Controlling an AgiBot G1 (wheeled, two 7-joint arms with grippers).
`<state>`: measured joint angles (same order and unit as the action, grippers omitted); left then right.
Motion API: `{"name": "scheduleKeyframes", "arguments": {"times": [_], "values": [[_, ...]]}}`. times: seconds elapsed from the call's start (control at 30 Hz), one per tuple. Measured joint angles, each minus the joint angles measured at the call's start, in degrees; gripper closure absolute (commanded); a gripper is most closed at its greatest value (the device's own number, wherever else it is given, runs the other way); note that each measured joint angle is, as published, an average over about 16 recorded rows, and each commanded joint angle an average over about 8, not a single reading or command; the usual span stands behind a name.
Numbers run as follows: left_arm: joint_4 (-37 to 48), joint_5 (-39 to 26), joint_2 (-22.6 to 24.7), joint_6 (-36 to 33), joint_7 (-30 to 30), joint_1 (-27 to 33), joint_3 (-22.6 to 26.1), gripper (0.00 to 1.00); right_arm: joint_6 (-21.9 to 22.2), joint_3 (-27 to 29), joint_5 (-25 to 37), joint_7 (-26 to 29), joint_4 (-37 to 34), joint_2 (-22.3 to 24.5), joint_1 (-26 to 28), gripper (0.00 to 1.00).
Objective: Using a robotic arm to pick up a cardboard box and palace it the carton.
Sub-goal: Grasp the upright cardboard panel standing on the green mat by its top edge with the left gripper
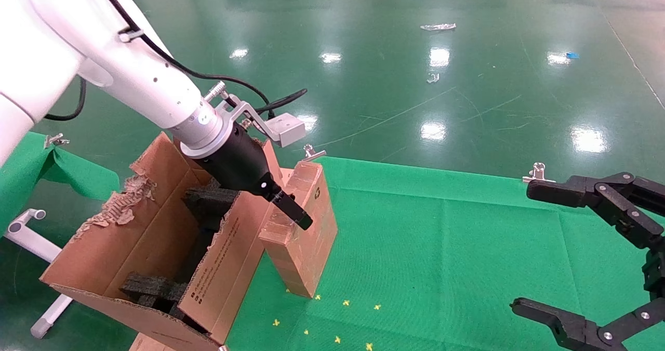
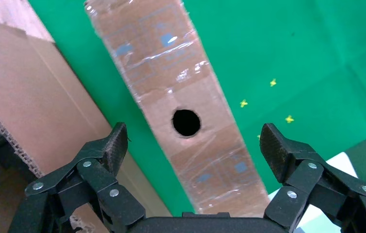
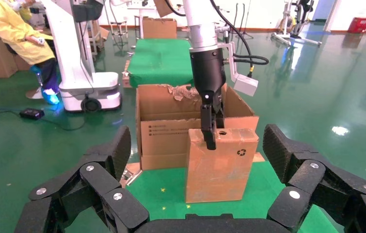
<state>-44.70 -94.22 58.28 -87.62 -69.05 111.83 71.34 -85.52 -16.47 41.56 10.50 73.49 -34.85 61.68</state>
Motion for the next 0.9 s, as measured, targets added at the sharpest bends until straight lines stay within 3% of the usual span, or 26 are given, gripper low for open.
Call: {"name": "scheduleKeyframes", "arguments": {"times": [0.1,0.9], "values": [[-1.0,-0.7,0.1,0.2,-0.9,0.0,0.4,1.00,0.0,0.0,0.0,0.0,0.0,0.0,0.0,1.00],[-8.3,-2.8,-0.5,0.8,-5.0,-1.8,2.1,1.00,0.0,-0.1,-0.1,-0.1,0.0,0.0,0.0,1.00]]}}
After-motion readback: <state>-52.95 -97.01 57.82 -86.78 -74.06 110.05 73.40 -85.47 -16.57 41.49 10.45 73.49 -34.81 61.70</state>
